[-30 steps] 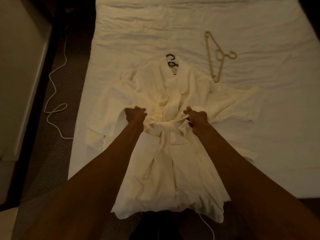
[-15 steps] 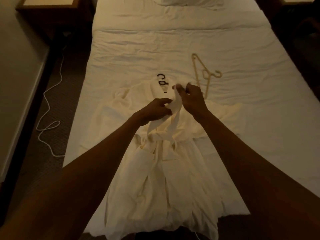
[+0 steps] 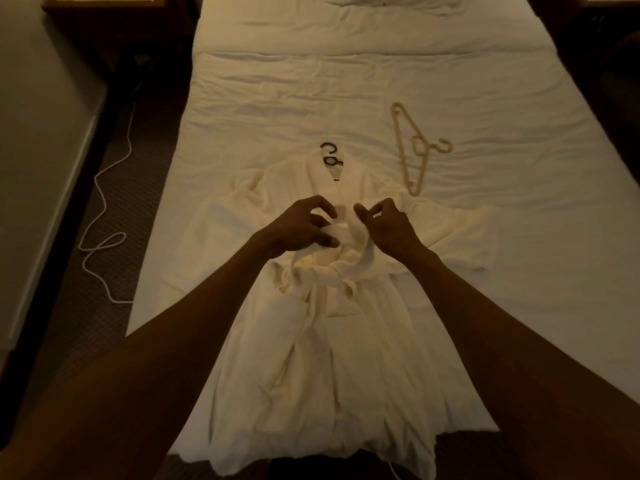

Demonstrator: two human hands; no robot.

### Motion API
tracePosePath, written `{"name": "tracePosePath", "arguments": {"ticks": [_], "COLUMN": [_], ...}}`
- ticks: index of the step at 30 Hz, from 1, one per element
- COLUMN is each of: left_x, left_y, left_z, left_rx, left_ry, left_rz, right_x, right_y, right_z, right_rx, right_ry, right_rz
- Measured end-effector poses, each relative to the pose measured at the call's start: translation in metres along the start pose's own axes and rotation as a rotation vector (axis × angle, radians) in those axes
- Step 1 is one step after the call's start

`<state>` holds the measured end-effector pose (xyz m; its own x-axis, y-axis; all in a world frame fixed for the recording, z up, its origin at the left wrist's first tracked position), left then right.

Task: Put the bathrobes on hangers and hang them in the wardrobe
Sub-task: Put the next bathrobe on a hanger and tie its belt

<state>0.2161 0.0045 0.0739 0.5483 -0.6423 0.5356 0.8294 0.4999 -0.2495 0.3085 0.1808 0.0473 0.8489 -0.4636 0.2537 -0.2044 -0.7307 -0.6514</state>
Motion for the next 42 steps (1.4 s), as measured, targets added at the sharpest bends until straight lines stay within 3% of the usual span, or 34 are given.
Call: {"name": "tracePosePath", "arguments": {"ticks": [7,12,16,22,27,31,35,38,42], "left_x": [0.003,-0.001,-0.004,0.003,0.014,0.021,0.021,0.021,0.025], "left_y": [-0.011,-0.018,-0.019,-0.001,0.005,0.015,0.009,-0.007,-0.021], "left_z": [0.000,-0.001,-0.002,-0.024,-0.044,-0.040,-0.028,-0.023,-0.024], "left_rx": [-0.087,-0.173,-0.225,-0.211,-0.416,-0.234,-0.216,0.021,0.294], "left_ry": [0.054,0.102,0.157,0.207,0.101,-0.023,0.027,-0.111,-0.214], "left_rz": [0.135,0.181,0.258,0.389,0.245,0.093,0.039,0.034,0.029], "right_x": [0.007,0.020,0.027,0.025,0.025,0.027,0.024,0.024,0.034], "right_y": [0.009,0.011,0.016,0.016,0.009,0.010,0.008,0.002,-0.003], "right_z": [-0.004,-0.014,-0.013,0.004,0.011,0.007,0.004,0.007,0.008], "right_rx": [0.013,-0.070,-0.197,-0.316,-0.389,-0.431,-0.407,-0.246,-0.097], "right_ry": [-0.266,-0.107,-0.097,0.033,0.081,0.099,0.115,0.067,0.081], "right_rz": [-0.001,-0.224,-0.360,-0.341,-0.355,-0.367,-0.358,-0.333,-0.447]}}
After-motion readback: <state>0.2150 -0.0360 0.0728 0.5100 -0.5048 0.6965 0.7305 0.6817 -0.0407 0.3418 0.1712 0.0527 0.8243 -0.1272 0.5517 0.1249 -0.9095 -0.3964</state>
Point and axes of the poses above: each hand's wrist, its own x-axis away from the middle knuckle, its own y-axis out of the palm, z = x × y, the point moved 1 cm from there along -x, towards the middle knuckle, and after that the axes turned 6 degrees about -y, right-handed, at the moved point
